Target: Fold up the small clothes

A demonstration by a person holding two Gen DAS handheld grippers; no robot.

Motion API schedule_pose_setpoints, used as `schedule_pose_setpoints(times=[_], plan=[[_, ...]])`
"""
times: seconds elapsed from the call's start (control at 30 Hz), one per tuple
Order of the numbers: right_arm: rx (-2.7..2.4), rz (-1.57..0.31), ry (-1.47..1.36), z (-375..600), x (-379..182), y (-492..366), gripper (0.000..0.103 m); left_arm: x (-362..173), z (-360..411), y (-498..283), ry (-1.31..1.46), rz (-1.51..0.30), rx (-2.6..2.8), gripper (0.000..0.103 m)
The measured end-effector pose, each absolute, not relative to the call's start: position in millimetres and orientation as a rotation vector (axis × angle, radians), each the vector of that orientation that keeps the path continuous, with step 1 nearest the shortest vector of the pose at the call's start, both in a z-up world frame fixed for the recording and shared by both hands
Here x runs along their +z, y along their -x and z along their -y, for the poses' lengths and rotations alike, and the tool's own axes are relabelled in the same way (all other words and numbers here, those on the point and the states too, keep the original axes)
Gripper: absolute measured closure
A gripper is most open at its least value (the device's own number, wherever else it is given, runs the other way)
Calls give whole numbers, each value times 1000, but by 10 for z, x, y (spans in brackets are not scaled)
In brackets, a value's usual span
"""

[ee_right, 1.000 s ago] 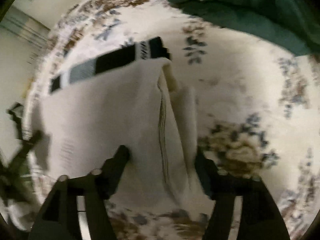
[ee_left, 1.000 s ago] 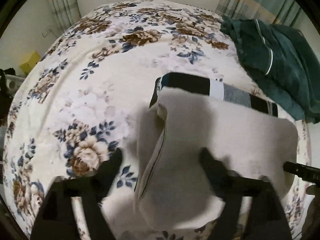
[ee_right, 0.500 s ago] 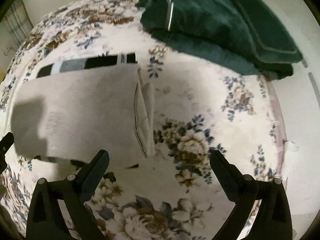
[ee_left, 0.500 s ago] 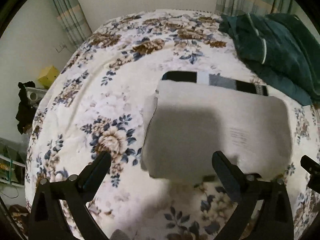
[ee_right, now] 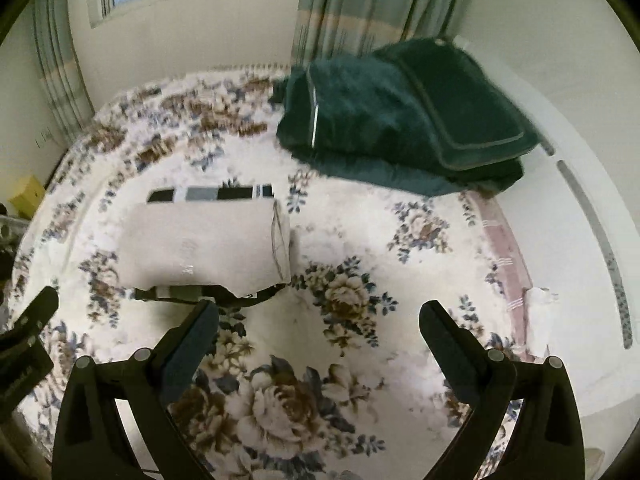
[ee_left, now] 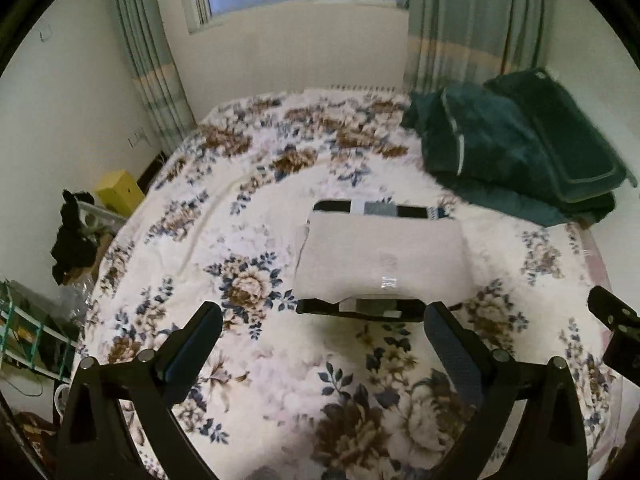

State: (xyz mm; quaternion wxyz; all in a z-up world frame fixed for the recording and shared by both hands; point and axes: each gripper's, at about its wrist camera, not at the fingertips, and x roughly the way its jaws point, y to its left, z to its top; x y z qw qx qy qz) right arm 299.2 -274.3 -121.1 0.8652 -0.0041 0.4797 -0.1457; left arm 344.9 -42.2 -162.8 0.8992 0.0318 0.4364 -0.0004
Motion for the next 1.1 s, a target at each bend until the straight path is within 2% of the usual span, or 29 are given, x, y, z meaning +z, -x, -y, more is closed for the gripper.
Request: schedule_pose_setpoints(times=[0.27, 0.53, 0.73, 1.1], plan=[[-280, -874, -7, 2625, -180, -1930, 1, -816, 373, -2660, -43, -798, -14, 0], [-245, -753, -10, 2517, 529, -1116, 1, -352, 347, -2098, -23, -723, -27, 0], [-222, -702, -1, 2482, 825, -753, 1, -188, 356, -1852, -20, -687, -33, 0], [-184, -688, -2, 2460, 952, -502, 1, -54, 370, -1520, -18, -638, -34, 0]])
